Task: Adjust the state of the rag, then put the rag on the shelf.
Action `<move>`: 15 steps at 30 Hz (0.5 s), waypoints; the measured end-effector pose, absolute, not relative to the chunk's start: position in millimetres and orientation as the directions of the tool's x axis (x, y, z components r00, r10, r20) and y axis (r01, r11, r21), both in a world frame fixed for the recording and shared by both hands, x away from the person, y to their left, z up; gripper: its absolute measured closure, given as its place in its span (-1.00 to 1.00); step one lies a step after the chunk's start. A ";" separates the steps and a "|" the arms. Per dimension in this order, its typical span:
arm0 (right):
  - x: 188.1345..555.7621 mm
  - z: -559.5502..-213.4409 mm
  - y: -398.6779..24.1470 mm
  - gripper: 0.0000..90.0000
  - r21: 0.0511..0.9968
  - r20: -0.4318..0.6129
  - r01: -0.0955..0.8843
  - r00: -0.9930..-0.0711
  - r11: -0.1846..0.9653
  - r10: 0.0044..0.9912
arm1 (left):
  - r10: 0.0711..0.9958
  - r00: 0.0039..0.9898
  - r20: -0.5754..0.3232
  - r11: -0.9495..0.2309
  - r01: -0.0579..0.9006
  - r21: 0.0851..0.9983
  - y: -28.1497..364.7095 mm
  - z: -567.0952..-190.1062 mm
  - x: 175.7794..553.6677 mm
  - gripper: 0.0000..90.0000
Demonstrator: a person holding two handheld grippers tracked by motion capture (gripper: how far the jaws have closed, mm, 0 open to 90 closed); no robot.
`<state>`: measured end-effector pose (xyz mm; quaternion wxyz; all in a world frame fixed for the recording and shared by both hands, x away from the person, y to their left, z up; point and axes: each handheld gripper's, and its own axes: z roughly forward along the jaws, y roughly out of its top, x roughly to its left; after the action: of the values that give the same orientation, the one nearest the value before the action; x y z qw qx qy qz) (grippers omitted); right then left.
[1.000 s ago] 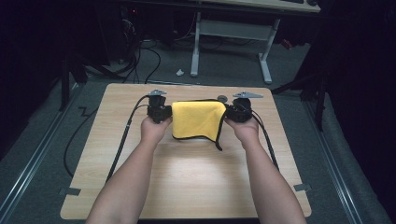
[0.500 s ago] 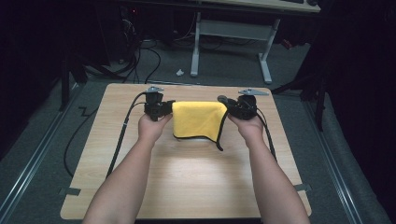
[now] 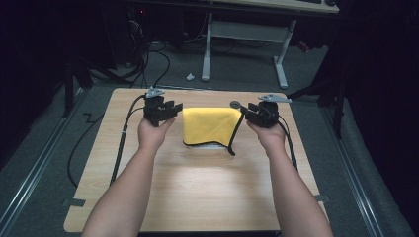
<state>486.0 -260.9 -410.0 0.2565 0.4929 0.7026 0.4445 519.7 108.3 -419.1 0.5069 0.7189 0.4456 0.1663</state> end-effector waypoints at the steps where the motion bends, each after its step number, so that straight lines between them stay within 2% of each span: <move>1: 484.7 -409.7 -261.9 0.32 0.879 0.072 0.461 -0.384 0.124 0.920 | 0.813 0.545 -0.207 -0.091 0.470 0.878 110.2 -417.9 518.0 0.22; 15: 448.8 -407.8 -266.2 0.15 0.887 0.024 0.438 -0.367 0.150 0.930 | 0.837 0.529 -0.140 -0.105 0.406 0.908 131.2 -410.9 482.9 0.12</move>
<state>448.8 -266.2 -407.8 0.2831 0.4860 0.7035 0.4346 482.9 131.2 -410.9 0.5070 0.7123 0.4364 0.2126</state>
